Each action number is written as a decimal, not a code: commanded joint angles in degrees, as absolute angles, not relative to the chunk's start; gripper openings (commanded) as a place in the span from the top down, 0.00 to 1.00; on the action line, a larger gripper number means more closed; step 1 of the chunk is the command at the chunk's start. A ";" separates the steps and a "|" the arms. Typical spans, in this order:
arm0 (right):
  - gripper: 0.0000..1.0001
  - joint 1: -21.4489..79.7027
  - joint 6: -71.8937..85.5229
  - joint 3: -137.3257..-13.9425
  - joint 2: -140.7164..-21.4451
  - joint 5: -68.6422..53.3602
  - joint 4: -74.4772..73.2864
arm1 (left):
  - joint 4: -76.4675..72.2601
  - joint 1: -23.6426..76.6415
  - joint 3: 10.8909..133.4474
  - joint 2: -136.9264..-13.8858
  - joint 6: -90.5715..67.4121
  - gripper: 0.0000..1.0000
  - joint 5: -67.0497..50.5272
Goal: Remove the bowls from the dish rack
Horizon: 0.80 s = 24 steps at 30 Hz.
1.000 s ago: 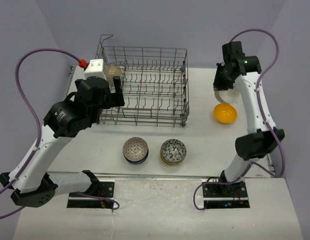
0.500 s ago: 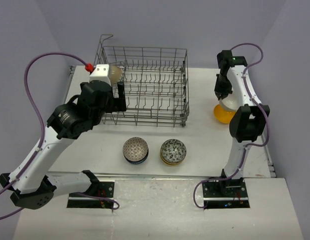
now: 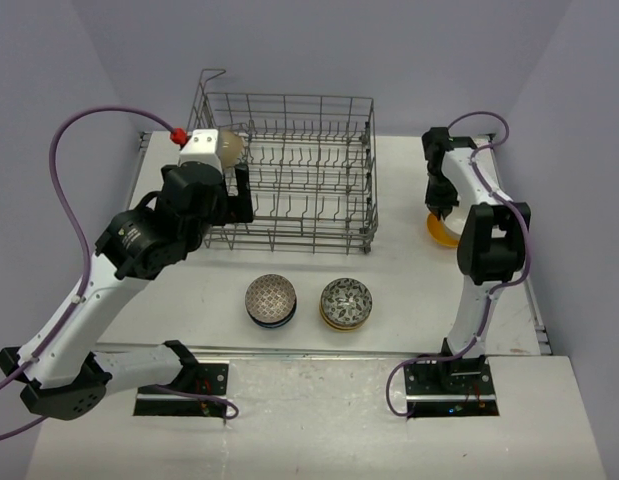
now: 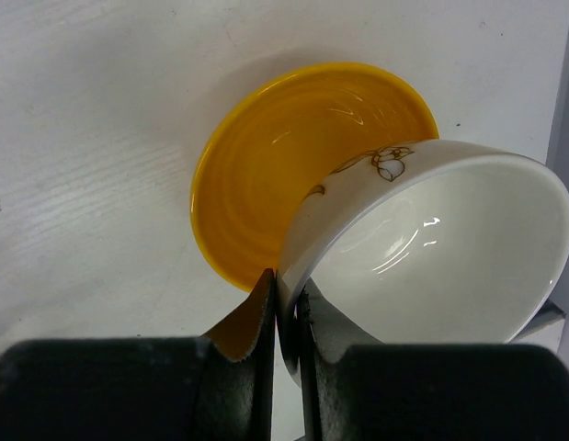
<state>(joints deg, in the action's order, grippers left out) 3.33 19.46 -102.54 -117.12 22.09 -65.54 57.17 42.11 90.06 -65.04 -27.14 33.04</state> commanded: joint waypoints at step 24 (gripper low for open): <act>0.91 7.03 23.64 -101.87 -121.03 25.31 -60.56 | 53.44 41.84 87.10 -63.37 -27.25 0.00 34.89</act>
<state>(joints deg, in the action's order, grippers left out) 6.79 22.02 -102.35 -122.65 23.00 -60.73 56.07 42.13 87.33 -64.03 -27.27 33.45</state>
